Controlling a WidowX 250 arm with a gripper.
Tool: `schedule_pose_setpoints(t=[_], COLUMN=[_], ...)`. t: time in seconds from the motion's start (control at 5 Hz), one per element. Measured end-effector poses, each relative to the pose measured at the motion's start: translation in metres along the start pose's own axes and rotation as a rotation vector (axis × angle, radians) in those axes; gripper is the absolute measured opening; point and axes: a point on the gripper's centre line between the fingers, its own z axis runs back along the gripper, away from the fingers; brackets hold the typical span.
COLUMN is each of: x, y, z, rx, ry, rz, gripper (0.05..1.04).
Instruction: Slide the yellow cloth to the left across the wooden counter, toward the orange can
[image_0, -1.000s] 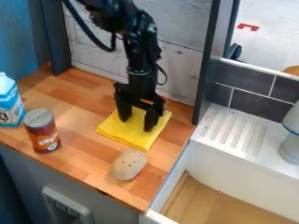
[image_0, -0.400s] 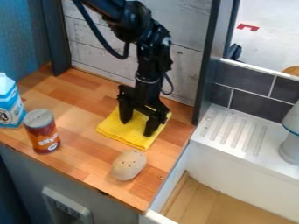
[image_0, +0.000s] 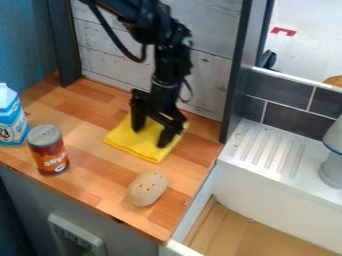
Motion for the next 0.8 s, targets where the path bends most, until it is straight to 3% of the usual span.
schedule_pose_setpoints(t=[0.4, 0.8], x=[-0.013, -0.017], y=[0.049, 0.068], z=[-0.011, -0.014], rx=[-0.022, 0.014], ry=[0.076, 0.096], rz=[0.102, 0.099], gripper=[1.001, 1.001])
